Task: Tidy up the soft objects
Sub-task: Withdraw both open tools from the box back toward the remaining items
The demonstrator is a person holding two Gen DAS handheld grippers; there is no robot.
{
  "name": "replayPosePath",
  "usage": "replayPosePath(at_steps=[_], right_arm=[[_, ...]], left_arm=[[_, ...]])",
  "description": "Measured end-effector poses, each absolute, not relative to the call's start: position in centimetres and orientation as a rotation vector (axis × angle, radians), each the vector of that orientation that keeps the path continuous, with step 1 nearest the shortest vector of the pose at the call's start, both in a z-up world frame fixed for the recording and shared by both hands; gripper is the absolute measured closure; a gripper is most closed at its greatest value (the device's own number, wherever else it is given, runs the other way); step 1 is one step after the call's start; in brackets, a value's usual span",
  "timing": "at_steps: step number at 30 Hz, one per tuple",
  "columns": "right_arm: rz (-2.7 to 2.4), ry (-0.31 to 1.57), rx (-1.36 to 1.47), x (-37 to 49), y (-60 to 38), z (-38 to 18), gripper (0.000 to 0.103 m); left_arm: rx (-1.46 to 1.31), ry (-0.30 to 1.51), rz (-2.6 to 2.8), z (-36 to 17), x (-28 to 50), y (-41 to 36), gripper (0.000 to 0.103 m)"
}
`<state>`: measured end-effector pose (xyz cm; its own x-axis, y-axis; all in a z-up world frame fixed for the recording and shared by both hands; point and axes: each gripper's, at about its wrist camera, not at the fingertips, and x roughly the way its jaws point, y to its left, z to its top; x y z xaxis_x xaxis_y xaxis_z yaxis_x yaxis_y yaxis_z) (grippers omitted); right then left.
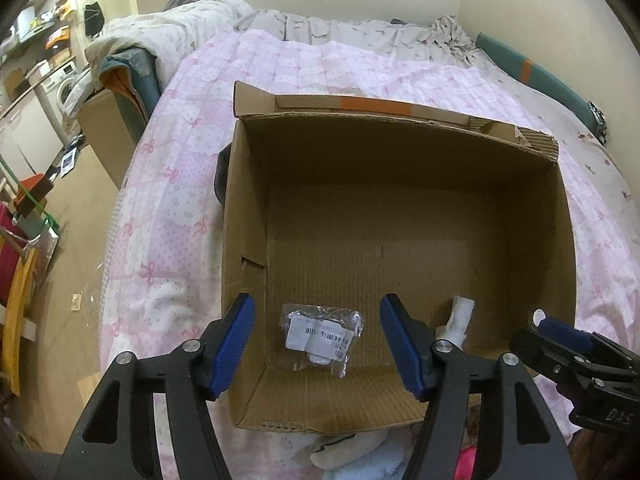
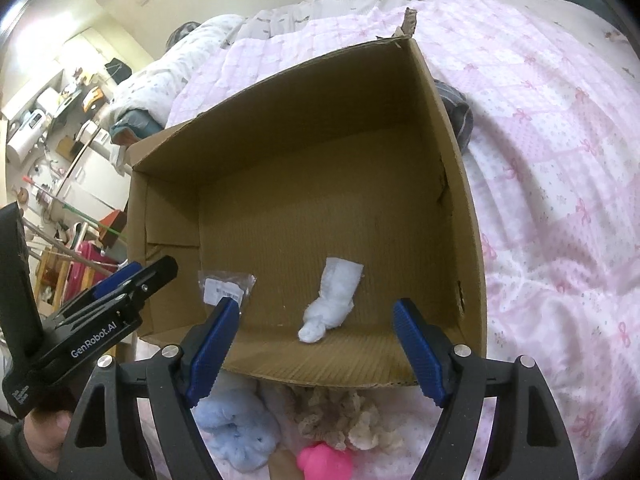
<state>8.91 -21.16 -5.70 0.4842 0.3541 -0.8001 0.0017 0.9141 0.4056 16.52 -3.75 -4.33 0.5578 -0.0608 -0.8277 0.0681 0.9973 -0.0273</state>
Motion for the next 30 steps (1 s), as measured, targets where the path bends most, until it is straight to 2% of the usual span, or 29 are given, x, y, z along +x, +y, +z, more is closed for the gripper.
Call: replayPosePath(at_steps=[21,30], right_arm=[[0.207,1.000,0.329,6.4,-21.7,-3.3,0.019],[0.165,0.959,0.287,3.6,-21.9,-2.1,0.019]], left_arm=[[0.005,0.898,-0.039,-0.4,12.8,-2.0,0.041],[-0.041,0.929,-0.028,-0.1,9.7,-0.3,0.041]])
